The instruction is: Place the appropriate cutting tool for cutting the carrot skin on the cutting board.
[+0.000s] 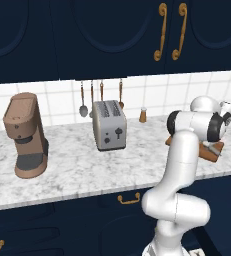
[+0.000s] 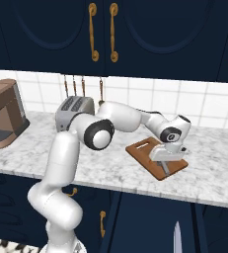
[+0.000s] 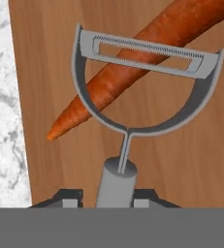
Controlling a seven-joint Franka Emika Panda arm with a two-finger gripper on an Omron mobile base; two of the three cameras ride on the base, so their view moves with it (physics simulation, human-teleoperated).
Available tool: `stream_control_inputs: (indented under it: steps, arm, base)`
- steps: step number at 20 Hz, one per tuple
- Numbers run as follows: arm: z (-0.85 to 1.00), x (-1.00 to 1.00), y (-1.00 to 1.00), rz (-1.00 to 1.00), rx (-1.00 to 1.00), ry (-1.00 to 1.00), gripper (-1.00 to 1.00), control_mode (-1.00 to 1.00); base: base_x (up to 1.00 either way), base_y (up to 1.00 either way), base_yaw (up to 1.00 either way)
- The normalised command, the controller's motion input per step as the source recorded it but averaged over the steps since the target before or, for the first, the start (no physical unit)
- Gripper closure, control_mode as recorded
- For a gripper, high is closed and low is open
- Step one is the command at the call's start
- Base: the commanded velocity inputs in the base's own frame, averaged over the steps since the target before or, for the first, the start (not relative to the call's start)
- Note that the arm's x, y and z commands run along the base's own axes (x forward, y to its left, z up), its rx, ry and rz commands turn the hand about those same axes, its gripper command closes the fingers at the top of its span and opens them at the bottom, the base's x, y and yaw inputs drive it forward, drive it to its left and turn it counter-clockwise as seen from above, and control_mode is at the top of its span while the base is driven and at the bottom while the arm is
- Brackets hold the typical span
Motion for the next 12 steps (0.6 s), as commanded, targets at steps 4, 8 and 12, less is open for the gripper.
stream_control_inputs:
  steps: [4, 8, 12]
  arm:
    - [0.23, -0.23, 0.0, -0.04, 0.0, 0.0, -1.0, -1.0]
    - [0.35, -0.29, 0.0, -0.08, 0.0, -0.02, -1.0, -1.0]
    - [0.46, -0.41, -0.03, -0.06, 0.0, -0.09, -1.0, -1.0]
  base:
    - [0.0, 0.0, 0.0]
    - [0.0, 0.0, 0.0]
    - [0.0, 0.0, 0.0]
